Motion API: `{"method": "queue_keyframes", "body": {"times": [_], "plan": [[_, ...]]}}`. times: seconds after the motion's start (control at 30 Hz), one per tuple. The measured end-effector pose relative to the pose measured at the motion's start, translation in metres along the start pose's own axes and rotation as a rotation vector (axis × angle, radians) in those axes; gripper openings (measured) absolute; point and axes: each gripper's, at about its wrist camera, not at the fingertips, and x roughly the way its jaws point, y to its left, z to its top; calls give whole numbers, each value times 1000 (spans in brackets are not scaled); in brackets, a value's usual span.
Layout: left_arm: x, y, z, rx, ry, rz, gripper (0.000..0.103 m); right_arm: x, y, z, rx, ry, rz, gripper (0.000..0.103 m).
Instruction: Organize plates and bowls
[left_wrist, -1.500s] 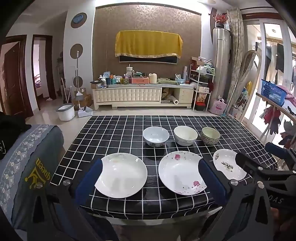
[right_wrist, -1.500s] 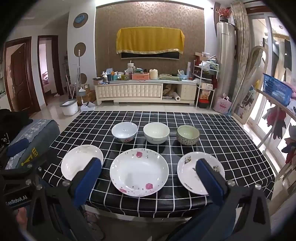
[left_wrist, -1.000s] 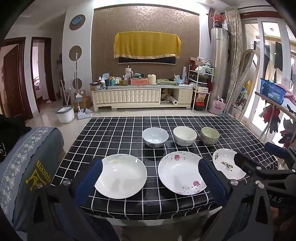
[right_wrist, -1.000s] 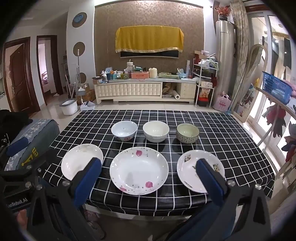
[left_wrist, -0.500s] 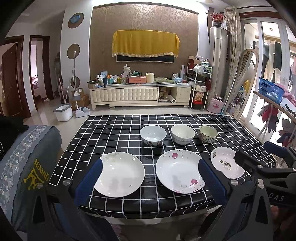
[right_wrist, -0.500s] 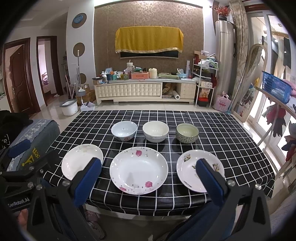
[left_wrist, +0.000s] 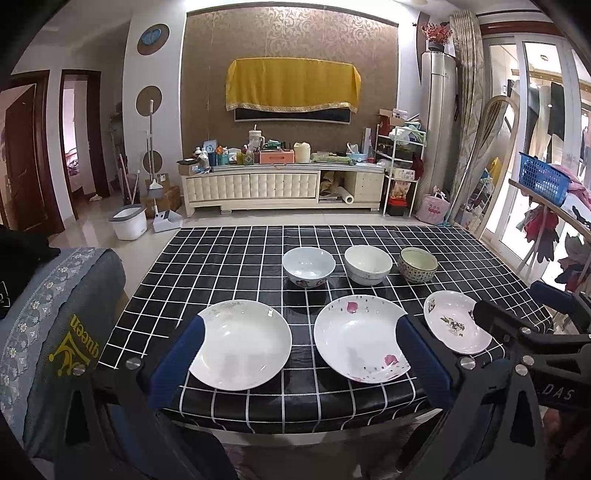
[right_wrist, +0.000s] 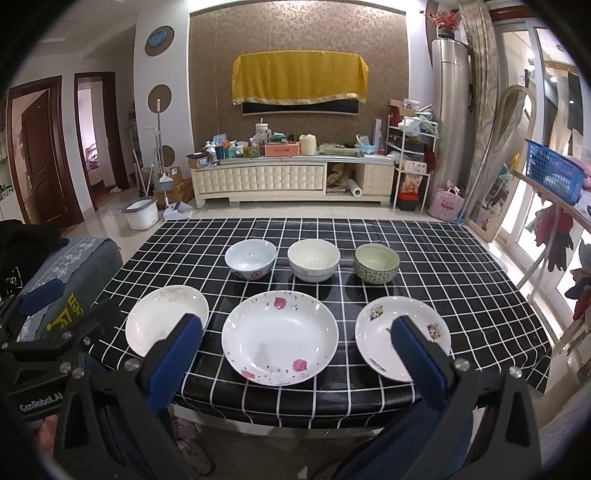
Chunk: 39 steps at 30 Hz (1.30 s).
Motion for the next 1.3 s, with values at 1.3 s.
{"method": "queue_keyframes", "body": {"times": [1.3], "plan": [[1, 0, -3, 27, -1, 19, 102, 2, 0, 1, 6, -3, 22, 103]]}}
